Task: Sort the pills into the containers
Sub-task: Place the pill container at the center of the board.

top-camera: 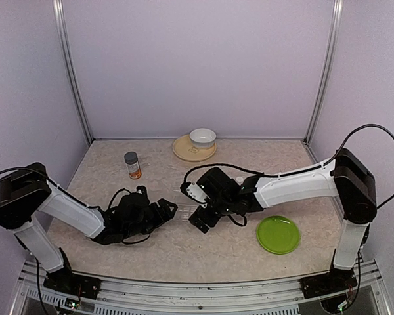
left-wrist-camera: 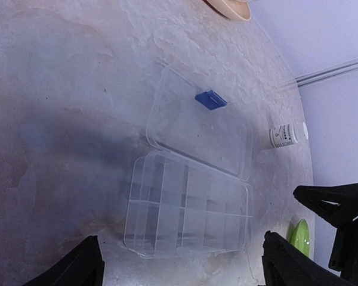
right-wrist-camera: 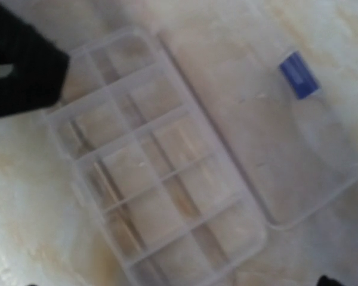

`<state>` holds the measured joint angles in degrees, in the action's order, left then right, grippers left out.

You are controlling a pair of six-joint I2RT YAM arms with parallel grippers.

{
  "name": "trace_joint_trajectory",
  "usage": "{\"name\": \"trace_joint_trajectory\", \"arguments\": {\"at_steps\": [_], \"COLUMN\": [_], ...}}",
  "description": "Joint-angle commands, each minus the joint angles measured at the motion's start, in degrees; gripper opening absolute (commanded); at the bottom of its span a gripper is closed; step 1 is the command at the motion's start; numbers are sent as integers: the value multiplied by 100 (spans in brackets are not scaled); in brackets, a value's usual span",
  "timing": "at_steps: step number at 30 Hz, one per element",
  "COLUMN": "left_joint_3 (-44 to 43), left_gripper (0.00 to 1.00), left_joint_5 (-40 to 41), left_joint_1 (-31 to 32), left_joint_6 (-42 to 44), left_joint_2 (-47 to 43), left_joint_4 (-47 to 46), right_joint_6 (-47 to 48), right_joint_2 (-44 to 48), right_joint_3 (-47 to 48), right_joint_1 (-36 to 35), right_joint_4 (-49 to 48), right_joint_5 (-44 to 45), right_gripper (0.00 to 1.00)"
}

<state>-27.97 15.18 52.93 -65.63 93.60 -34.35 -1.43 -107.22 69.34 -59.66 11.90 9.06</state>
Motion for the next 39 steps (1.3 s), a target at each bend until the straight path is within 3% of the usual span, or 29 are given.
{"name": "trace_joint_trajectory", "arguments": {"at_steps": [1,17,29,39], "left_joint_3": [-31,-547,-969,-1036], "left_gripper": [88,76,75,76], "left_joint_5": [-119,-619,-704,-710], "left_joint_1": [51,29,-204,-473], "left_joint_6": [18,253,342,479], "left_joint_2": [227,954,1382,1367], "left_joint_4": [-307,-774,-784,-801], "right_joint_6": [-6,-354,-249,-120], "right_joint_2": [-271,-809,-789,-736], "right_joint_3": [230,349,323,307], "right_joint_1": [-140,23,607,618], "right_joint_4": [52,181,-38,-89], "right_joint_5": [258,1135,1177,1035], "right_gripper": [100,100,100,100]}}
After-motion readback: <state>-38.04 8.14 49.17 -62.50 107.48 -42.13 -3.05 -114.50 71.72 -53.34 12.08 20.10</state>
